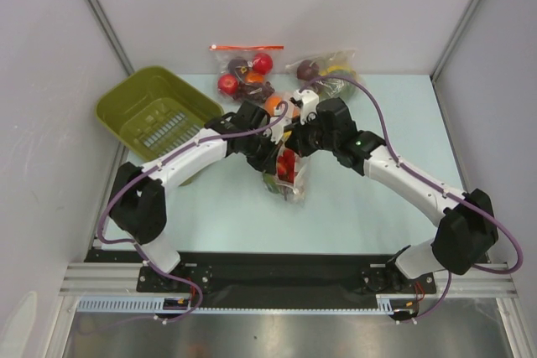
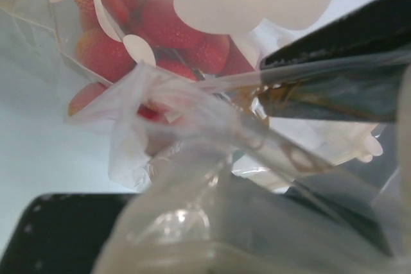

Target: Open the zip-top bag and remove the fake food

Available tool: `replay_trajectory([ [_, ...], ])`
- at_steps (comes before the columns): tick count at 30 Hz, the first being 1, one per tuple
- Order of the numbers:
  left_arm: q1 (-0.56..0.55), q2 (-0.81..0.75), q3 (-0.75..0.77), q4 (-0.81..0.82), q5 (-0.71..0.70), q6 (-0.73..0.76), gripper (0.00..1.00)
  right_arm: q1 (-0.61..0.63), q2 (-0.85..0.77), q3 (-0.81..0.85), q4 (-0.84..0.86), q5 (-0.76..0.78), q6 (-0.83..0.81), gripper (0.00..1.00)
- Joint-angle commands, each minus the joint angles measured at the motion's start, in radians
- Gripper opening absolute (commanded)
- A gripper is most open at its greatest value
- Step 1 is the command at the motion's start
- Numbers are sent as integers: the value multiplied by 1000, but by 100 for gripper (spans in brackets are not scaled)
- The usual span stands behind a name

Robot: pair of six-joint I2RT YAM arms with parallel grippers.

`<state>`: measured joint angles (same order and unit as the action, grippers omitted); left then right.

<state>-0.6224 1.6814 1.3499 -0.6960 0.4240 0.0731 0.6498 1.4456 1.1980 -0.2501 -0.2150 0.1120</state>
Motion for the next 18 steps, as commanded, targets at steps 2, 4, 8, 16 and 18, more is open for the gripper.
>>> replay_trajectory([
  [2,-13,-46,-31,10,-30,45,0,-24,-43,6,74,14,17,0],
  [4,-13,-45,-41,13,-50,37,0,-27,-62,12,74,23,34,0],
  [8,-13,-52,-55,26,-59,24,0,-47,-108,-1,71,37,66,0],
  [16,-13,-98,-69,75,70,28,0,-113,-130,-74,84,5,114,0],
  [18,-13,-110,-69,92,142,22,0,-114,-107,-75,89,-6,117,0],
])
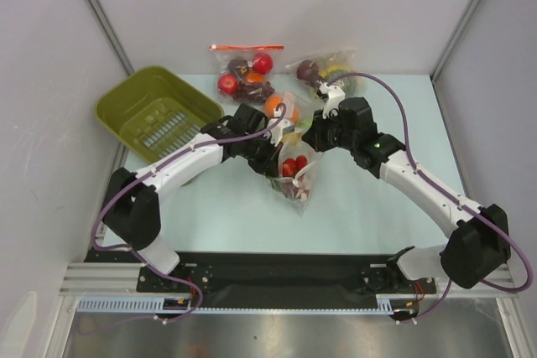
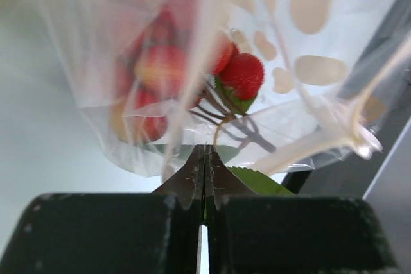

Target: Open the zip-top bag and remove the fake food

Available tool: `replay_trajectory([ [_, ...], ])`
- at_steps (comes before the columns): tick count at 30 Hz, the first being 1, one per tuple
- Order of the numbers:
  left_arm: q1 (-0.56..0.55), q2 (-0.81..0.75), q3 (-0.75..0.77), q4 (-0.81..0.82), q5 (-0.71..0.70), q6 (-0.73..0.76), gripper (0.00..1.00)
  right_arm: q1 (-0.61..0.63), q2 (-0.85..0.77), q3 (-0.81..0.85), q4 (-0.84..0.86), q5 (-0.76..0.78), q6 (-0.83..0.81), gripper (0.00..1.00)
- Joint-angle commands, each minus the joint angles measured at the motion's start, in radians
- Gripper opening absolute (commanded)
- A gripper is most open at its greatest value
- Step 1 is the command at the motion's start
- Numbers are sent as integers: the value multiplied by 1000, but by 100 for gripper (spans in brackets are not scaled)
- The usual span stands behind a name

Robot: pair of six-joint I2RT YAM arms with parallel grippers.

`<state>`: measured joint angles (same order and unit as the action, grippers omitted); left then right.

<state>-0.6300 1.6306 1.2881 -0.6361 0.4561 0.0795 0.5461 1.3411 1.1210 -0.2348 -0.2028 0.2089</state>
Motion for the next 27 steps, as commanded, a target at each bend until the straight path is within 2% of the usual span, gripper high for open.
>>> replay_trajectory([
  [1,-7,-70,-6,41,128,13,0,-12,7,2,75,-24,20,0],
  [14,-11,-41,105,137,274,-73,0,9,81,-52,104,-32,67,0],
  [27,-10,-46,214,260,127,-196,0,66,58,-110,98,3,92,0],
])
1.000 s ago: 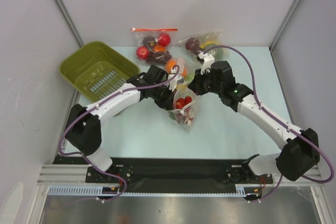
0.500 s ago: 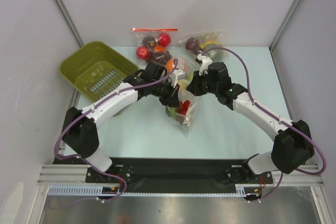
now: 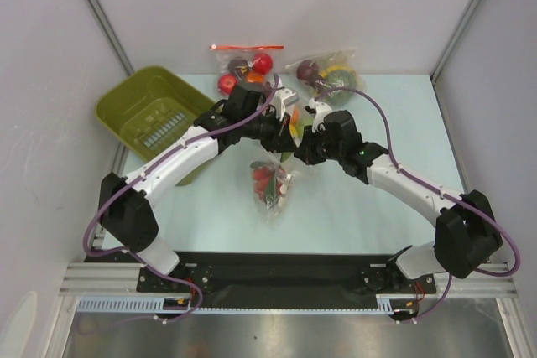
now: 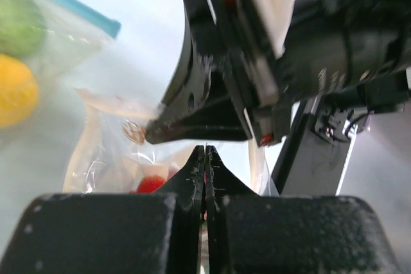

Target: Open the zip-top bag and remove the fake food

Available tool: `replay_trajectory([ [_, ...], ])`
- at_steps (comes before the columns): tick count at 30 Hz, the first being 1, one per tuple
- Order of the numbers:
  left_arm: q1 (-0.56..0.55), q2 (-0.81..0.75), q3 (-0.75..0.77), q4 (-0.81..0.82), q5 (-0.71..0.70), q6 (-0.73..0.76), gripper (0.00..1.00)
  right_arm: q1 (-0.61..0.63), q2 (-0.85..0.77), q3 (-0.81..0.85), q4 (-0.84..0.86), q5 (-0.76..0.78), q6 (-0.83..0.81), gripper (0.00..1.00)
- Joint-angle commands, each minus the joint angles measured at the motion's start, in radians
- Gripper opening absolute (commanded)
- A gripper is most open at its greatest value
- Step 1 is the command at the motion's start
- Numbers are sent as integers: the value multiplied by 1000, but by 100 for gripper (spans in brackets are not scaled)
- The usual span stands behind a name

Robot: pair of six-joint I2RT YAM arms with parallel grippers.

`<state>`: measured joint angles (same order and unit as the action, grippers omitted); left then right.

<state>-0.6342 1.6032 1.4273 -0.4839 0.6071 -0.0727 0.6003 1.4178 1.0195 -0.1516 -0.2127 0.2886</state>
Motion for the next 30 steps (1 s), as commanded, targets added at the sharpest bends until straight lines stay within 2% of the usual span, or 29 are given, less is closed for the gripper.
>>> replay_trajectory([
  [1,-7,-17,85,117,-27,-48,0,13,-22,-12,14,15,12,0],
  [3,-7,-6,96,111,-32,-47,0,13,-31,-4,6,21,12,0],
  [4,-7,4,101,105,-35,-44,0,13,-37,1,-2,24,14,3],
  [6,-5,11,91,97,-46,-39,0,13,-63,10,-28,42,17,26],
  [7,-5,11,76,99,-49,-36,0,15,-80,13,-48,52,17,45],
  [10,-5,12,49,102,-52,-35,0,16,-144,8,-87,104,24,59],
  [16,-7,37,19,128,-27,-44,0,22,-301,-13,-138,173,38,70],
  [20,-5,75,30,136,5,-55,0,49,-339,-22,-129,162,37,71],
  [30,-7,138,71,134,36,-75,0,99,-231,-70,-69,210,81,71],
])
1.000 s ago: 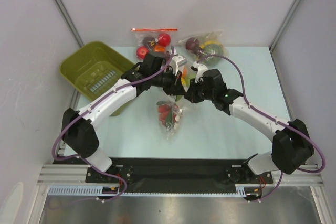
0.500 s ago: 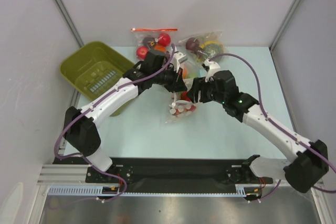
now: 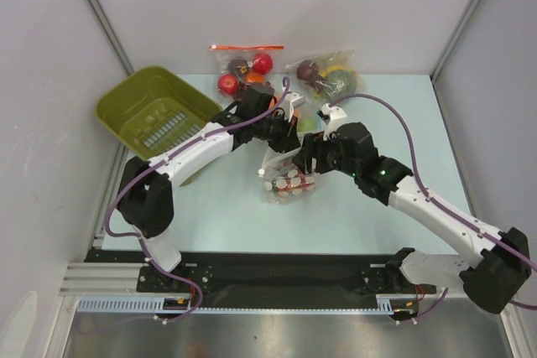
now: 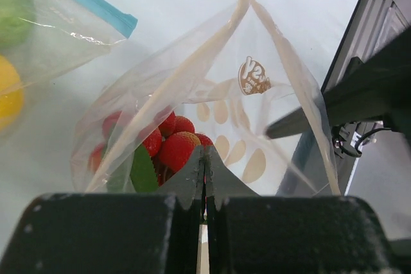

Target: Open the zip-top bag and remove the fake food

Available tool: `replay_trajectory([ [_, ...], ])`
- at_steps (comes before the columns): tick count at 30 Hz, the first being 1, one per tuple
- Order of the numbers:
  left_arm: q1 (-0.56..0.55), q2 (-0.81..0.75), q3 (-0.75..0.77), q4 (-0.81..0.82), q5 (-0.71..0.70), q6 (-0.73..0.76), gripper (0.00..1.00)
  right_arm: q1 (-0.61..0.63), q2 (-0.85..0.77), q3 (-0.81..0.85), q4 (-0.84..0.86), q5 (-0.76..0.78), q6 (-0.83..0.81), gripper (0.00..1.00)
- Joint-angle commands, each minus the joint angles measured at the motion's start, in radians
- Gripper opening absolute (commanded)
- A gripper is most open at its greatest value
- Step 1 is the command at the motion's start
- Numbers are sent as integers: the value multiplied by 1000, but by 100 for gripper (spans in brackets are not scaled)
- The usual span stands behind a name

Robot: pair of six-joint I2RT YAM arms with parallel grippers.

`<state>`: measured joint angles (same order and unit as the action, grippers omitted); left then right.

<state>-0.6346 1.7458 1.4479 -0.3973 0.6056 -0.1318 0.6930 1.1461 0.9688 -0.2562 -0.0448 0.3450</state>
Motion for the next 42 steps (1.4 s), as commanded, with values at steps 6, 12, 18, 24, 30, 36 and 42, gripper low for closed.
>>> replay_trajectory([
  [6,-7,-8,62,51,25,-14,0,10,81,-30,37,45,35,66],
  [12,-7,-11,91,32,28,-3,5,10,81,-56,51,45,40,47],
  [18,-7,-51,92,-26,-33,29,51,8,44,-73,18,89,42,45],
  [24,4,-164,49,-92,-213,43,64,-3,17,-76,-15,85,40,46],
  [30,50,-307,-17,-121,-436,-48,70,-9,-17,-68,-58,76,34,46],
  [36,58,-325,-116,-219,-462,-69,72,-12,-14,-73,-68,65,35,46],
  [42,61,-307,-208,-140,-290,-80,77,-12,-25,-53,-93,65,37,47],
])
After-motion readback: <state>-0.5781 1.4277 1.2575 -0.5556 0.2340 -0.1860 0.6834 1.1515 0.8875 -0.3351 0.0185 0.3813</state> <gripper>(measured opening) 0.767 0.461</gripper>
